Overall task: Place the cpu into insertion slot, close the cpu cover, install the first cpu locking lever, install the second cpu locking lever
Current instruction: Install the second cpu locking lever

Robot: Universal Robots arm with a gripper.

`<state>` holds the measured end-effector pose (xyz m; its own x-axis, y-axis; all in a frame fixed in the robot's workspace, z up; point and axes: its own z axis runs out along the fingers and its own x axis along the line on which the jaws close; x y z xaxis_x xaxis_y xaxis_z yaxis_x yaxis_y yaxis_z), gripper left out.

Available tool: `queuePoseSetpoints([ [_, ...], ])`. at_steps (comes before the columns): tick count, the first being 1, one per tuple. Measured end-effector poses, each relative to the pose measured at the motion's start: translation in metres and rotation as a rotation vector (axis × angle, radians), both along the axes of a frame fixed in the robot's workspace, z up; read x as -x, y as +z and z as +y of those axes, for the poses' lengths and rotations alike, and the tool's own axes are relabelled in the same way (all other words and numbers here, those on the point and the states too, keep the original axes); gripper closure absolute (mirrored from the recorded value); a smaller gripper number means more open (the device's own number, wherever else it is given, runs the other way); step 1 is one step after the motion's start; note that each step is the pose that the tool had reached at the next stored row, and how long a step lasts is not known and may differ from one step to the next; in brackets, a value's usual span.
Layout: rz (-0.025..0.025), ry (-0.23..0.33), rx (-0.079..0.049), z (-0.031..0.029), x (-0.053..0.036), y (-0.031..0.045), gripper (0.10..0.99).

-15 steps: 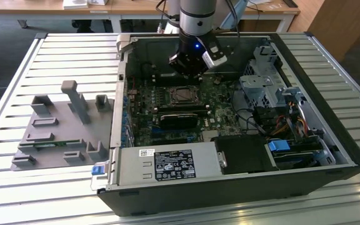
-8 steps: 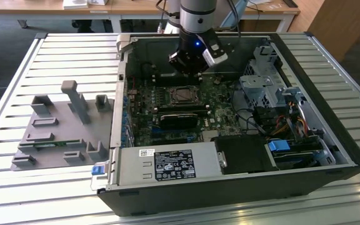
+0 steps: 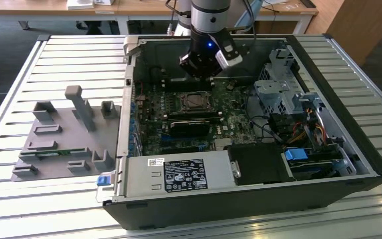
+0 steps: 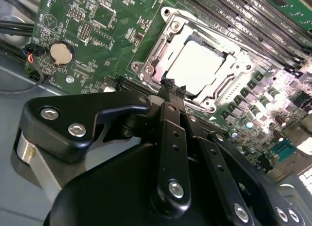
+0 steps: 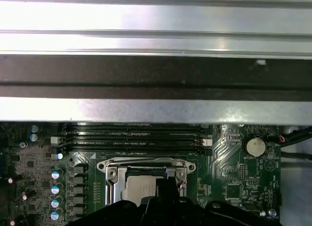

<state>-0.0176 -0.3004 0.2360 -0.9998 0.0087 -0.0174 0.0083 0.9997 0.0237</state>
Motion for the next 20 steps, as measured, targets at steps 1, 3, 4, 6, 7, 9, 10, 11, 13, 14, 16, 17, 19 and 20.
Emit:
queuePoseSetpoints([
  [1, 0.0000, 0.000, 0.000, -0.0010, 0.0000, 0.0000, 0.980],
  [3, 0.0000, 0.000, 0.000, -0.0035, 0.0000, 0.0000, 0.980],
  [4, 0.0000, 0.000, 0.000, -0.0050, 0.0000, 0.0000, 0.980],
  [6, 0.0013, 0.000, 0.000, -0.0081, 0.0000, 0.0000, 0.980],
  [7, 0.0034, 0.000, 0.000, -0.0093, -0.0002, 0.0000, 0.980],
  [9, 0.0157, 0.000, -0.002, -0.0097, -0.0015, -0.0001, 0.980],
  [10, 0.0251, 0.000, -0.003, -0.0098, -0.0020, -0.0001, 0.980],
  [11, 0.0355, 0.000, -0.004, -0.0099, -0.0025, -0.0001, 0.980],
  [13, 0.0450, 0.000, -0.005, -0.0112, -0.0030, -0.0001, 0.980],
  [14, 0.0454, 0.000, -0.006, -0.0123, -0.0030, -0.0003, 0.980],
  [16, 0.0454, 0.000, -0.008, -0.0157, -0.0030, -0.0005, 0.980],
  [17, 0.0455, 0.000, -0.009, -0.0175, -0.0030, -0.0006, 0.980],
  [19, 0.0454, 0.000, -0.009, -0.0209, -0.0030, -0.0007, 0.980],
  [20, 0.0454, 0.000, -0.009, -0.0227, -0.0030, -0.0008, 0.980],
])
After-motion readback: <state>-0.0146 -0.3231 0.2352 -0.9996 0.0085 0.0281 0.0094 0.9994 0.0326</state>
